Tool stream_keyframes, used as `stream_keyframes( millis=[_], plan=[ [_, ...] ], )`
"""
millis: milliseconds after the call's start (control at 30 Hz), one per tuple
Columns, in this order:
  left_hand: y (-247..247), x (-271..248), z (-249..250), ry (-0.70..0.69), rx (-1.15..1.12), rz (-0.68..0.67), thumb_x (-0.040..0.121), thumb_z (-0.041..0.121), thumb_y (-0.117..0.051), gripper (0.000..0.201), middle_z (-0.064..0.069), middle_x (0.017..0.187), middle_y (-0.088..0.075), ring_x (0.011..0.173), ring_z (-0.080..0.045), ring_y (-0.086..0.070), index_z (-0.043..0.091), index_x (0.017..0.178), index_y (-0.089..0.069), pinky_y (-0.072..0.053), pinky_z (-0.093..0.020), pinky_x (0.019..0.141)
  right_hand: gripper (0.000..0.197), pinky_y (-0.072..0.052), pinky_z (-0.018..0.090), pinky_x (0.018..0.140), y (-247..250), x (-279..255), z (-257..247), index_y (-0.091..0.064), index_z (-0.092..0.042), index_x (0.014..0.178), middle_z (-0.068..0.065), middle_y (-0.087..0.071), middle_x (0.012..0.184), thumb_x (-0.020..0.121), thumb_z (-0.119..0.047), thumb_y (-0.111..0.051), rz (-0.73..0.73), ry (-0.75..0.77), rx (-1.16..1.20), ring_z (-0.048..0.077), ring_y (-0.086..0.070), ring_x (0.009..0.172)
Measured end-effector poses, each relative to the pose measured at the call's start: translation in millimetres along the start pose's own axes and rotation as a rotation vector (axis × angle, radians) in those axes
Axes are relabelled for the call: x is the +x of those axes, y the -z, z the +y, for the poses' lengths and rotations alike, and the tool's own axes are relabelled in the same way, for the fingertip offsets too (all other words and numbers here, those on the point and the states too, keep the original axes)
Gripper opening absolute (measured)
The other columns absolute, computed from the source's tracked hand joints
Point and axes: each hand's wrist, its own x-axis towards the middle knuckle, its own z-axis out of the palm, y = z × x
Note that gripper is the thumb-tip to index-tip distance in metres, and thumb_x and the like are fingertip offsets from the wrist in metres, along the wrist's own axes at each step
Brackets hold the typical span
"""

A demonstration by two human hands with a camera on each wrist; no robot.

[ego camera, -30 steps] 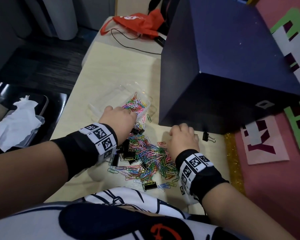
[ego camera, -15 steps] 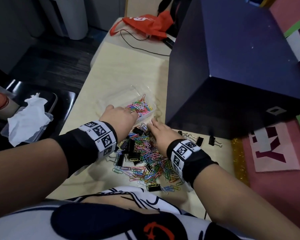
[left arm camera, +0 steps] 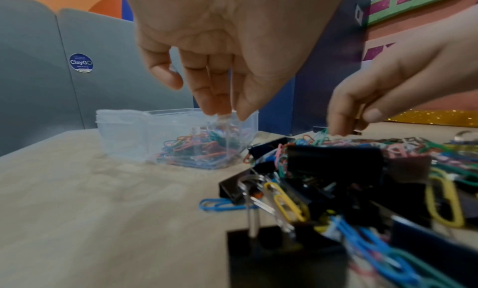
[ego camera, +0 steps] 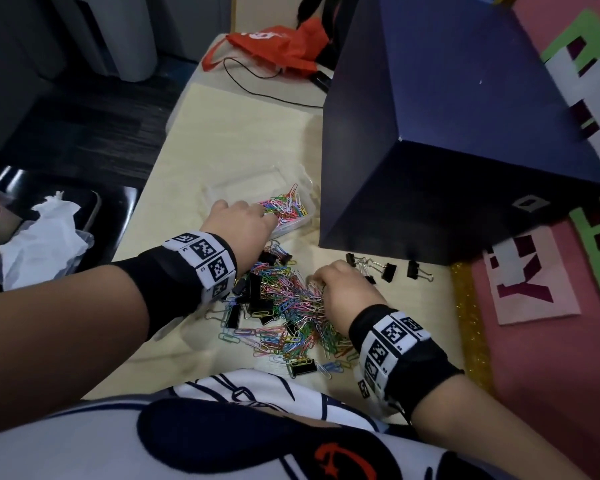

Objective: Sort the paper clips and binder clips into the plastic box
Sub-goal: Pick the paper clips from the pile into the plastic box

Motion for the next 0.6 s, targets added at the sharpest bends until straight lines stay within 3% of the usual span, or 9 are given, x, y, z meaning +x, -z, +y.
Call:
stream_keyframes(
  millis=[133, 200, 333, 467, 600],
  plan=[
    [-4.3, -5.7, 5.0, -0.017, 0.003, -0.038, 0.087, 0.010, -0.052, 0.032, -0.002, 0.111, -0.054, 0.105, -0.025, -0.053, 0.019, 0.118, -0.048, -0.038, -0.040, 0.087, 0.077, -0.025, 0.030, 0.112, -5.6, 0.1, -5.0, -0.036, -0.027, 0.141, -0.002, -0.027, 0.153, 0.075, 0.012, -0.040, -0.096, 0.028, 0.001, 0.022, -0.025, 0.138],
    [-3.2, -7.4, 4.1, -0.022, 0.006, -0.049, 0.087, 0.008, -0.051, 0.032, -0.001, 0.110, -0.055, 0.104, -0.024, -0.054, 0.020, 0.116, -0.048, -0.038, -0.040, 0.088, 0.079, -0.022, 0.029, 0.114, -9.9, -3.5, -7.1, -0.032, -0.025, 0.146, -0.004, -0.022, 0.156, 0.076, 0.009, -0.043, -0.127, 0.047, -0.035, 0.021, -0.020, 0.140],
    [-3.7, -11.0, -0.9, -0.021, 0.017, -0.075, 0.089, 0.011, -0.051, 0.027, 0.001, 0.107, -0.057, 0.102, -0.024, -0.056, 0.022, 0.113, -0.048, -0.039, -0.039, 0.087, 0.064, -0.036, 0.031, 0.106, -7.3, -9.7, -1.1, -0.047, -0.028, 0.137, -0.001, -0.046, 0.138, 0.081, 0.005, -0.043, -0.088, 0.042, 0.009, 0.021, -0.041, 0.127],
    [-5.1, -12.8, 0.7, -0.019, 0.044, -0.085, 0.093, 0.020, -0.050, 0.019, 0.001, 0.107, -0.060, 0.102, -0.023, -0.057, 0.024, 0.112, -0.050, -0.038, -0.040, 0.087, 0.036, -0.042, 0.032, 0.100, 8.6, -14.9, 12.0, -0.053, -0.021, 0.127, 0.005, -0.047, 0.129, 0.092, -0.014, -0.047, 0.074, -0.092, 0.019, 0.024, -0.051, 0.114],
    [-3.0, -15.6, 6.1, -0.013, 0.070, -0.103, 0.090, 0.014, -0.049, 0.023, -0.001, 0.107, -0.060, 0.102, -0.025, -0.057, 0.024, 0.111, -0.050, -0.038, -0.040, 0.087, 0.043, -0.049, 0.038, 0.093, 19.2, -20.4, 23.7, -0.046, -0.018, 0.128, 0.008, -0.047, 0.128, 0.088, -0.027, -0.058, -0.115, -0.333, -0.065, 0.026, -0.056, 0.106]
  ],
)
